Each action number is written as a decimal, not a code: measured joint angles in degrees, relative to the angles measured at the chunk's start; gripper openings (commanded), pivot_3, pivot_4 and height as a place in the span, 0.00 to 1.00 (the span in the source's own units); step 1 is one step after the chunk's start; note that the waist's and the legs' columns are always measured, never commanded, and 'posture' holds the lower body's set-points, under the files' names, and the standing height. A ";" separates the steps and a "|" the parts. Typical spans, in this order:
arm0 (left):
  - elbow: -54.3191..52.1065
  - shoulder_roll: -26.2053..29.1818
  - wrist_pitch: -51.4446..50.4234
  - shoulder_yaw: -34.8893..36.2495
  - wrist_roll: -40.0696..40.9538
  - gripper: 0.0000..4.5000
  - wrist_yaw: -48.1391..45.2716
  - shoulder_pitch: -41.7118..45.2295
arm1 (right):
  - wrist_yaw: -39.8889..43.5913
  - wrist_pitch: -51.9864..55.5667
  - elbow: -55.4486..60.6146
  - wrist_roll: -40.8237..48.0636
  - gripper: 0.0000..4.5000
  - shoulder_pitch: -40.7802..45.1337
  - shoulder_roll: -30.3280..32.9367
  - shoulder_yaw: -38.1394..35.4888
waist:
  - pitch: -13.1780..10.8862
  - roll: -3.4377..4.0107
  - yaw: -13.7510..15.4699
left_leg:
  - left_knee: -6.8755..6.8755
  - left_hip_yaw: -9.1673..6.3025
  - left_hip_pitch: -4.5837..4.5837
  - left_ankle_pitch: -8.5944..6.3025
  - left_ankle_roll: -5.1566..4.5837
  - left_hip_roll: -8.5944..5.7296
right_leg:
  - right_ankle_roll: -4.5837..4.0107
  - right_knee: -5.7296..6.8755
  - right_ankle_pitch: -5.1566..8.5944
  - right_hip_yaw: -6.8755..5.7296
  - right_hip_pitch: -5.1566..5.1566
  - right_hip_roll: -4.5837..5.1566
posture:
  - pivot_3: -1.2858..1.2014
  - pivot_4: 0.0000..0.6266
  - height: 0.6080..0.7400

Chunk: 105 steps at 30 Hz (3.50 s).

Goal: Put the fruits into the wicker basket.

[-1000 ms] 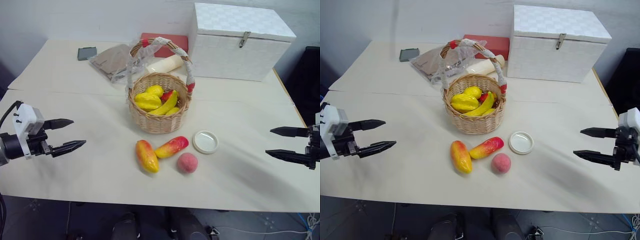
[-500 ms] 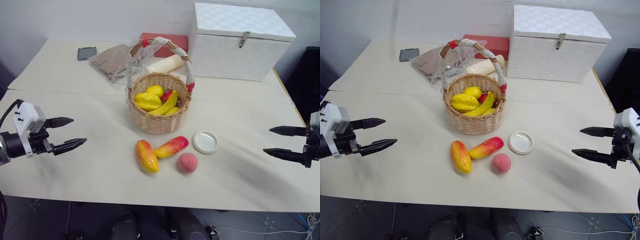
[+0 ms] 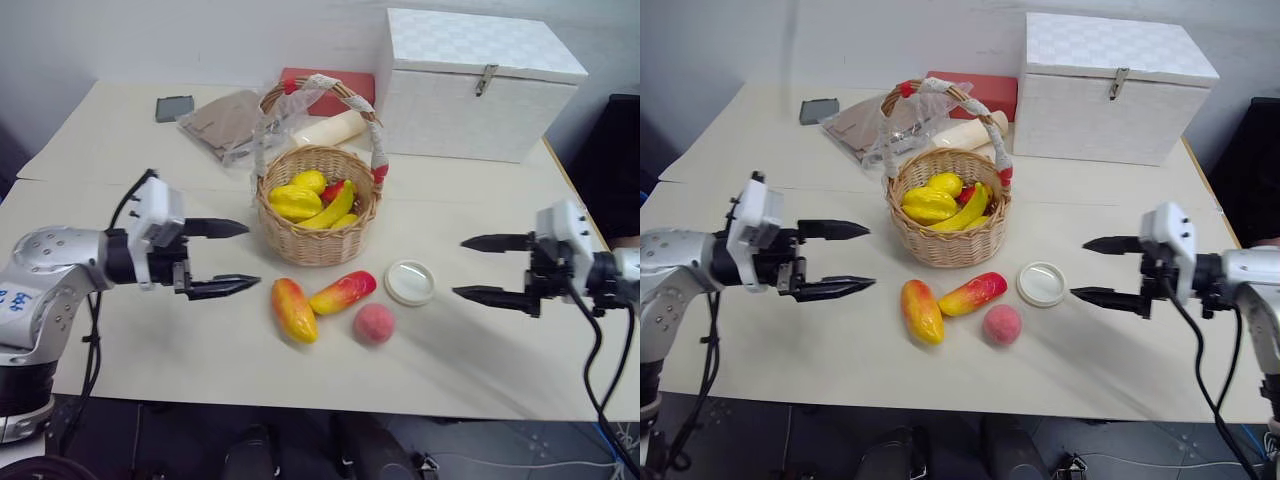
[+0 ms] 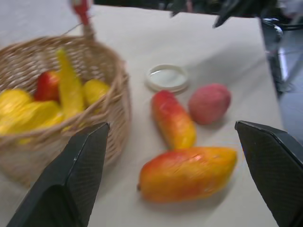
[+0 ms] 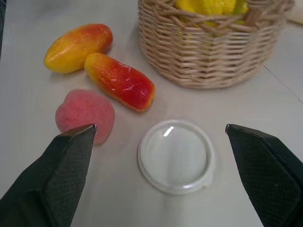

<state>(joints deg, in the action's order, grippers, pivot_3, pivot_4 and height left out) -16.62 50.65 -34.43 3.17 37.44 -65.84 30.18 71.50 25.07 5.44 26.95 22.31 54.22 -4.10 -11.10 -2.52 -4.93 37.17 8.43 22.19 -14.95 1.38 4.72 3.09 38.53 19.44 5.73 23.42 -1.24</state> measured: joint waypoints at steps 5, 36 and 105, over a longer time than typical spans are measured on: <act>-0.04 -1.73 0.49 -6.18 -0.83 0.99 -4.98 6.64 | -0.51 -3.02 -7.22 -6.93 1.00 2.80 -3.34 8.41 | -0.01 0.01 0.06 | 0.01 0.04 0.05 0.00 0.00 -0.01 | 0.05 0.02 0.09 0.08 0.06 -0.03 | 0.52 0.24 1.00; 4.00 -9.13 2.32 -8.11 -4.52 1.00 -6.10 10.45 | -3.97 -10.07 -5.83 -13.83 0.00 -9.87 -1.08 1.29 | 0.00 0.00 0.85 | 0.34 -0.03 0.02 -0.04 -0.06 -0.05 | 0.16 0.28 0.15 0.16 -0.05 0.01 | 0.52 0.24 1.00; 37.19 -6.27 49.53 -41.79 -20.52 0.91 -20.26 24.53 | -10.87 19.75 26.20 30.21 1.00 -11.23 6.47 -18.42 | 0.15 0.24 0.39 | 0.31 -0.13 0.42 -0.16 -0.37 -0.07 | 0.30 -0.01 0.06 0.25 0.20 -0.03 | 0.52 0.24 1.00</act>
<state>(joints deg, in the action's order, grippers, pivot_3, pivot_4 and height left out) 20.57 44.38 15.10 -38.62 16.92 -86.10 54.70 60.63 44.81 31.64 57.16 11.08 60.69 -22.52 -10.95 -2.28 -4.54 37.47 8.31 22.60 -15.11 1.02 4.65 3.40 38.52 19.51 5.98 23.62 -1.27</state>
